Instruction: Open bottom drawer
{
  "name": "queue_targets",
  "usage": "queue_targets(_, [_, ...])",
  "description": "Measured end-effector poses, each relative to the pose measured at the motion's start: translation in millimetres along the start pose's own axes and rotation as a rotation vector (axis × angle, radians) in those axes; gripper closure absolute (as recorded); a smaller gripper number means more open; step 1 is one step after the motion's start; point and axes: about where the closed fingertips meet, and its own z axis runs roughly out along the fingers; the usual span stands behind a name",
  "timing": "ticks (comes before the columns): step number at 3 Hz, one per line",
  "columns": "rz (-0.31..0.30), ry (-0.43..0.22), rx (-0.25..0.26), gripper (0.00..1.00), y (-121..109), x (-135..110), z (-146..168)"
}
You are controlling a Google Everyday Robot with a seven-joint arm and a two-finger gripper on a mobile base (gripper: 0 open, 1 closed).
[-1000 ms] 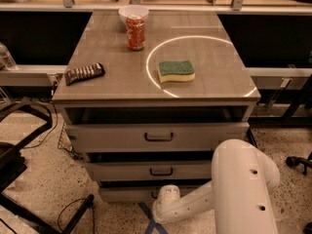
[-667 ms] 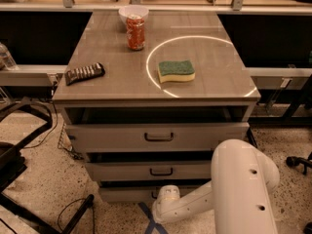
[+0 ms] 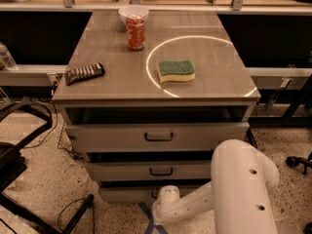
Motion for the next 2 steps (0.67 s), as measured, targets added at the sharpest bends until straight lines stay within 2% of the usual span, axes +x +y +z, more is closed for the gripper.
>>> queue_targets(1, [0.000, 0.000, -0.003, 0.00, 1.8, -0.2, 1.2])
queue_targets(2, [0.000, 0.000, -0.004, 0.00, 1.9, -0.1, 1.3])
